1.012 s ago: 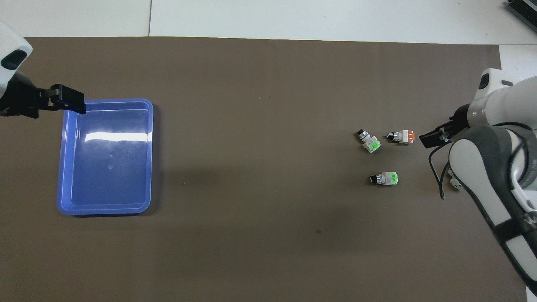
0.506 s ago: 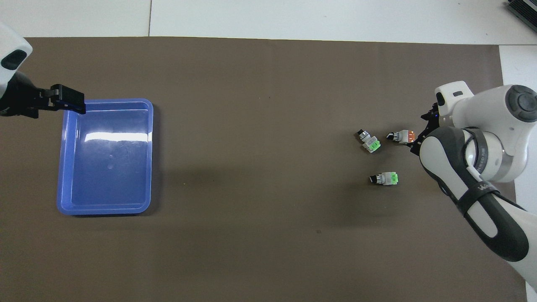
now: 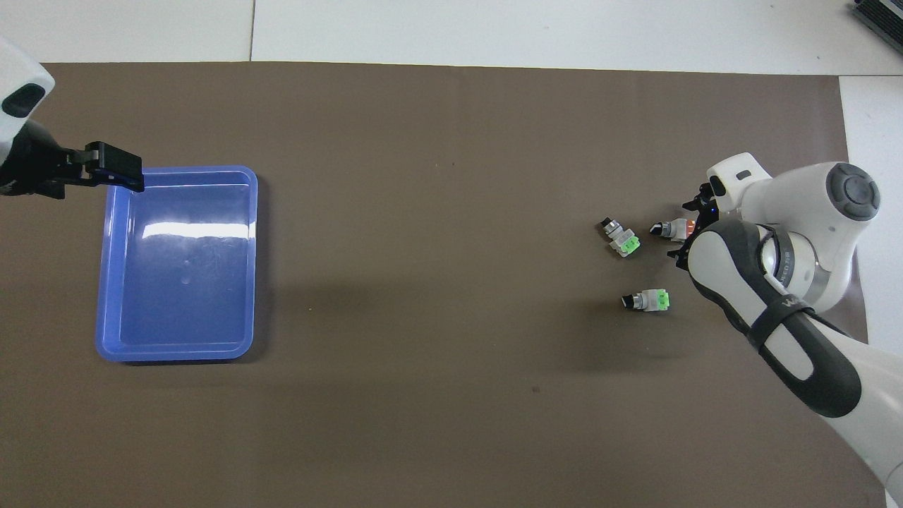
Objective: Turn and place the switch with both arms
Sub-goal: 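Lower the right gripper onto the orange switch and close it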
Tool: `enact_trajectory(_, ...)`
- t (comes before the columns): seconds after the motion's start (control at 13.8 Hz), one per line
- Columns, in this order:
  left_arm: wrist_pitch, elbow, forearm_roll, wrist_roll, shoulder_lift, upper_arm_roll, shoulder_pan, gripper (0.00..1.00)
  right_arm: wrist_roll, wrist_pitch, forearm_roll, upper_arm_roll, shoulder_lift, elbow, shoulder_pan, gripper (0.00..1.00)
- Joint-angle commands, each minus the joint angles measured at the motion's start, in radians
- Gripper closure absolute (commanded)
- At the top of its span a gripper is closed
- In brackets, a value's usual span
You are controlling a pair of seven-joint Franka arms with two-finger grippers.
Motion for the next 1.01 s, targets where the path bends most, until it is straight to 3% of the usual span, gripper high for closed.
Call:
enact_trajectory(0.0,0.011,-0.036,-0.007,0.006,-0.031,0.001,0.004,0.0,-0.032,0.04,0.023,0.005,0.024,0.002,-0.004,0.0)
enact_trajectory(0.22,0.011,-0.036,-0.009,0.006,-0.031,0.001,0.004,0.0,-0.056,0.032,0.023,0.005,0.024,0.009,-0.01,0.03)
enact_trajectory(0.29,0.011,-0.036,-0.009,0.006,-0.031,0.001,0.004,0.0,-0.058,0.029,0.023,0.005,0.022,0.011,-0.013,0.09)
enact_trajectory(0.36,0.011,-0.036,-0.007,0.006,-0.031,0.001,0.004,0.0,-0.061,0.029,0.023,0.005,0.022,0.012,-0.013,0.26)
enact_trajectory(0.43,0.011,-0.036,-0.009,0.006,-0.031,0.001,0.004,0.0,-0.064,0.029,0.023,0.005,0.022,0.012,-0.013,0.78)
enact_trajectory(0.51,0.011,-0.036,-0.007,0.006,-0.031,0.001,0.004,0.0,-0.058,0.035,0.023,0.005,0.022,0.012,-0.01,1.0)
enact_trajectory(0.65,0.011,-0.036,-0.007,0.006,-0.031,0.001,0.004,0.0,-0.026,0.014,0.012,0.003,0.014,0.012,-0.006,1.0)
enact_trajectory(0.94,0.011,-0.036,-0.009,0.006,-0.031,0.001,0.004,0.0,-0.15,-0.088,0.008,0.051,-0.044,0.057,-0.003,1.0)
